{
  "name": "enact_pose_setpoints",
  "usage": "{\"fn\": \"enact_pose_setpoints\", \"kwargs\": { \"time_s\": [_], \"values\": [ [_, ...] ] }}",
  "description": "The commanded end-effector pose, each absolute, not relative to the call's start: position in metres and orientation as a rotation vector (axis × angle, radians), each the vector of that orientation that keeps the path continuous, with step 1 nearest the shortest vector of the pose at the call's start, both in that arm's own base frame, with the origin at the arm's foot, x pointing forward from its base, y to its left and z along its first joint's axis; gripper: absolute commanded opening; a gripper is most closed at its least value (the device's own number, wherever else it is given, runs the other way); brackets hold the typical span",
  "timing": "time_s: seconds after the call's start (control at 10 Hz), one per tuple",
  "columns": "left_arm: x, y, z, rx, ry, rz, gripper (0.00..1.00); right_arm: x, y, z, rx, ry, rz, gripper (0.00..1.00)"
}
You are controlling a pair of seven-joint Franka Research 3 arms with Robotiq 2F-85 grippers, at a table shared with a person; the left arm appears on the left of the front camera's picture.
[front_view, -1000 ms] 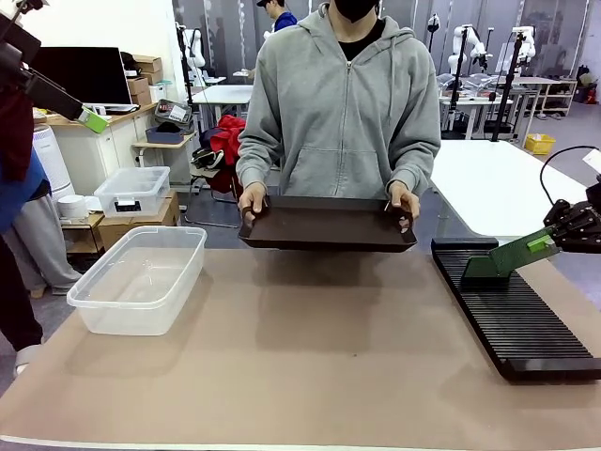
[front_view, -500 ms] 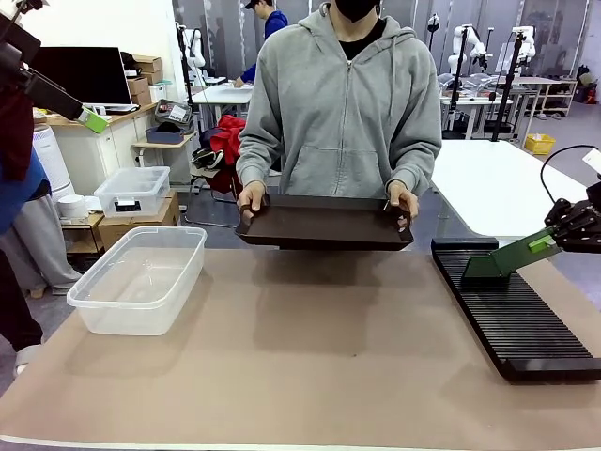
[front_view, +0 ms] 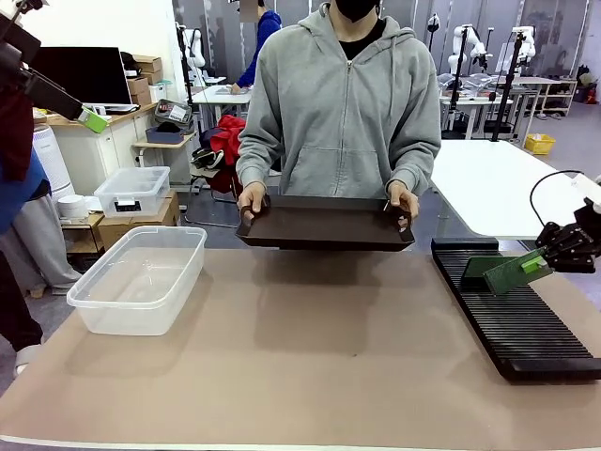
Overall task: Sort PCBs into racks and boxes based on the side picked up.
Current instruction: If the short side of the Blank PCB is picked up, insert it into the PCB Rack ; if the long side is picked up, place it in the Organizing box.
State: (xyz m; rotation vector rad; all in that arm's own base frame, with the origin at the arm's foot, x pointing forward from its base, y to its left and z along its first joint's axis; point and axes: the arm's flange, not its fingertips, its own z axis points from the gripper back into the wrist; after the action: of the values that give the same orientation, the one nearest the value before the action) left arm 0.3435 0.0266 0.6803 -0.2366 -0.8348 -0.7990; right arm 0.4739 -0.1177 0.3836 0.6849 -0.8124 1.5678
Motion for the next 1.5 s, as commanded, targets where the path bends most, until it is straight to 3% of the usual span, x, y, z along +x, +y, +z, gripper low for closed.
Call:
{"fn": "enact_pose_setpoints", "kwargs": {
  "time_s": [0.0,1.4],
  "values": [
    [0.344,0.027,0.678,-0.241,-0.844,-0.799,1.0,0.483,-0.118,0.373,0.662,-0.837,1.62,0.03],
    [0.344,0.027,0.678,-0.241,-0.844,-0.799,1.0,0.488,-0.133,0.303,0.865,-0.781,1.491,0.03]
  ]
}}
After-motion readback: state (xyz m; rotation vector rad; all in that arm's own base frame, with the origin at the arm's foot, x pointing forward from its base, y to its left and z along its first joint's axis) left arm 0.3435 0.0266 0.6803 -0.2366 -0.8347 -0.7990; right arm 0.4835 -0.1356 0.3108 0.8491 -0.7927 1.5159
